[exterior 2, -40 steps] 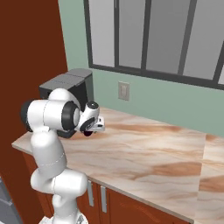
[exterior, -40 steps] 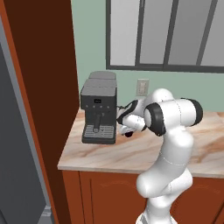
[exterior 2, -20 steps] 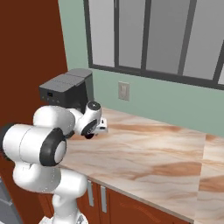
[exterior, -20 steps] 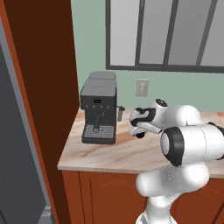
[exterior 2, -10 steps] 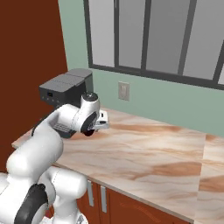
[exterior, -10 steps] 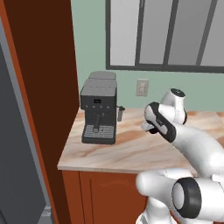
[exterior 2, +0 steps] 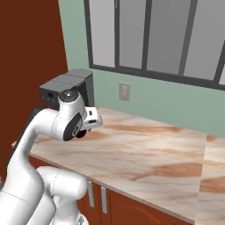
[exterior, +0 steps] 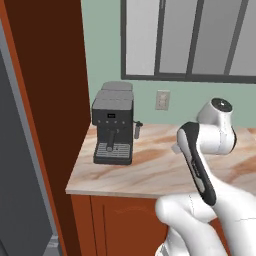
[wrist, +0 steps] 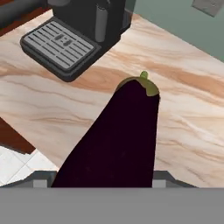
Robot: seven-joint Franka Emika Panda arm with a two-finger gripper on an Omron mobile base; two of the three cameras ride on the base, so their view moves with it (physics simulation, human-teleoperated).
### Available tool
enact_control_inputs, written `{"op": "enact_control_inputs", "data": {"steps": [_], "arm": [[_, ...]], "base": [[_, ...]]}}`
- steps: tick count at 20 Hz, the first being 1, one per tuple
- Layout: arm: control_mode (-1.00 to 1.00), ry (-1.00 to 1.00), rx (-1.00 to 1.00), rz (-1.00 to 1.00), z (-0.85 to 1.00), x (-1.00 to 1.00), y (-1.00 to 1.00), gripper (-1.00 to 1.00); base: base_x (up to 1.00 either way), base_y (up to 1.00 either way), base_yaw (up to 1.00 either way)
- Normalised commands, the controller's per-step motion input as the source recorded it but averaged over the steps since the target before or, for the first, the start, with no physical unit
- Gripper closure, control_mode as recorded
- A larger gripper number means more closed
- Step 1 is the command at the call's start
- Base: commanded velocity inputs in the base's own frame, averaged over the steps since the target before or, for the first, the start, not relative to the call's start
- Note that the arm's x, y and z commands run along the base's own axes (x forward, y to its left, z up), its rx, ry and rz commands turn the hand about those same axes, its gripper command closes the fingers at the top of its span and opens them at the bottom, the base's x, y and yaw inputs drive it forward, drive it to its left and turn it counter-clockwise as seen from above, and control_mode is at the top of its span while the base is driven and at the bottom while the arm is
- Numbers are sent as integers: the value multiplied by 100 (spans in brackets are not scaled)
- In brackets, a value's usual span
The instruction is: Place the beer on the top shelf of the fridge to keep it out of children's reach, and place the mushroom and eggplant on lower shelves for easy access.
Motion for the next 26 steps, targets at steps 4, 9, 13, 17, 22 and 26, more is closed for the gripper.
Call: {"op": "enact_control_inputs", "data": {"steps": [4,9,13,17,22,26], "arm": [[-100,-15,-7,1,79,-60,3,100],[-100,-10,-6,3,78,-62,0,100],[-100,-6,-6,5,69,-58,0,100],[-100,-7,-6,5,56,-57,0,100],[100,-7,-8,6,29,-56,5,100],[100,0,0,0,0,0,0,100]], "base": [[0,0,0],[0,0,0],[0,0,0],[0,0,0],[-17,1,2],[-92,3,14]]}}
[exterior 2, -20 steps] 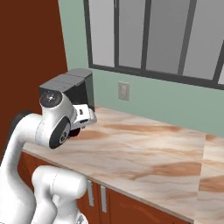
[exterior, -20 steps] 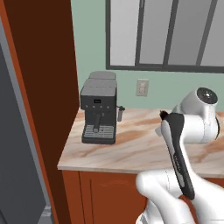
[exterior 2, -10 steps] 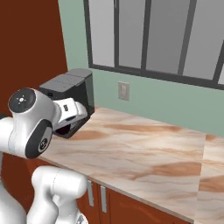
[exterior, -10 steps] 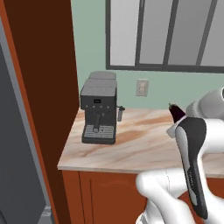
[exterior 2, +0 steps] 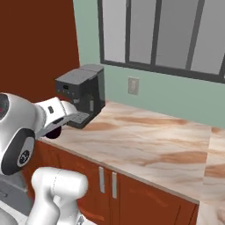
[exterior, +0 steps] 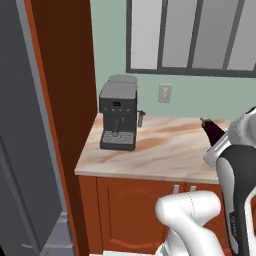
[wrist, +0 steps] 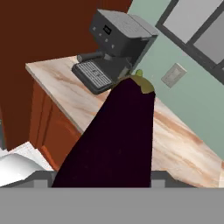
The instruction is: Place the beer on the top shelf of the fridge to keep it out of children's reach, and place the mushroom and eggplant on lower shelves for easy access.
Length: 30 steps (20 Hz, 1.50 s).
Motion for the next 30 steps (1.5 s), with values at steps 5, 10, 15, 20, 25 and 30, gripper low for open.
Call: {"op": "enact_control_inputs", "data": {"steps": [5,10,15,20,25,30], "arm": [[100,0,0,0,0,0,0,100],[100,0,0,0,0,0,0,100],[100,0,0,0,0,0,0,100],[100,0,0,0,0,0,0,100],[100,0,0,0,0,0,0,100],[100,0,0,0,0,0,0,100]], "base": [[-97,15,25],[-65,44,37],[-24,77,41],[0,100,33],[13,100,22],[26,100,8]]}}
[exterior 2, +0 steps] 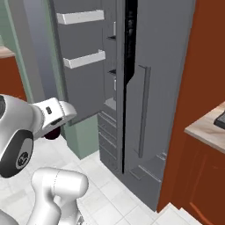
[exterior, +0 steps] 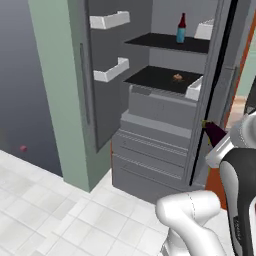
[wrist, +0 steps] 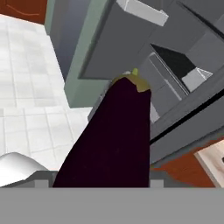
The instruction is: Place the beer on the top shelf of the fridge to keep it out of children's reach, and place the mushroom and eggplant on lower shelves for easy access.
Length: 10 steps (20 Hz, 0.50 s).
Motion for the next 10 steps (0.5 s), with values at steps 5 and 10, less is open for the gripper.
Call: {"op": "enact_control_inputs", "data": {"steps": [5,10], "arm": [[100,0,0,0,0,0,0,100],[100,0,0,0,0,0,0,100]], "base": [[25,88,-9],[13,43,-39]]}}
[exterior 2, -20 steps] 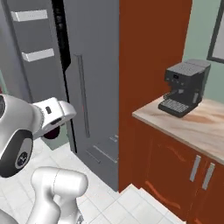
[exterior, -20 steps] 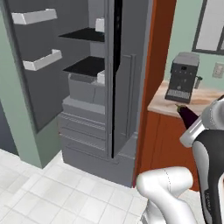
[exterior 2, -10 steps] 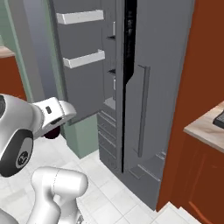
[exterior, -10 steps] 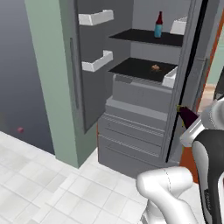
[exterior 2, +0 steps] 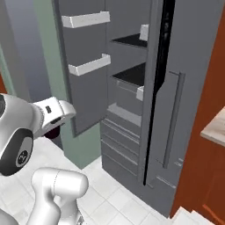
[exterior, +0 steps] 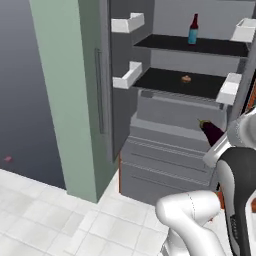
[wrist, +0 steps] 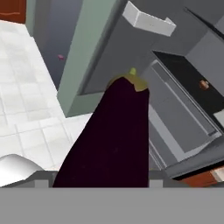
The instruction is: Place the beer on the top shelf of the fridge to keep it out of children's reach, and place the mushroom and eggplant on lower shelves for easy access.
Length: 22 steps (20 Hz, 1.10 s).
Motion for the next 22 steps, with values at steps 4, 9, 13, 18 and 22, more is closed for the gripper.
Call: {"op": "enact_control_inputs", "data": {"steps": [4,9,13,18,22], "arm": [[100,0,0,0,0,0,0,100],[100,0,0,0,0,0,0,100],[100,0,0,0,0,0,0,100],[100,0,0,0,0,0,0,100],[100,0,0,0,0,0,0,100]], "base": [[14,23,-51],[23,41,-56],[23,72,-52],[22,99,-42],[39,42,-27]]}}
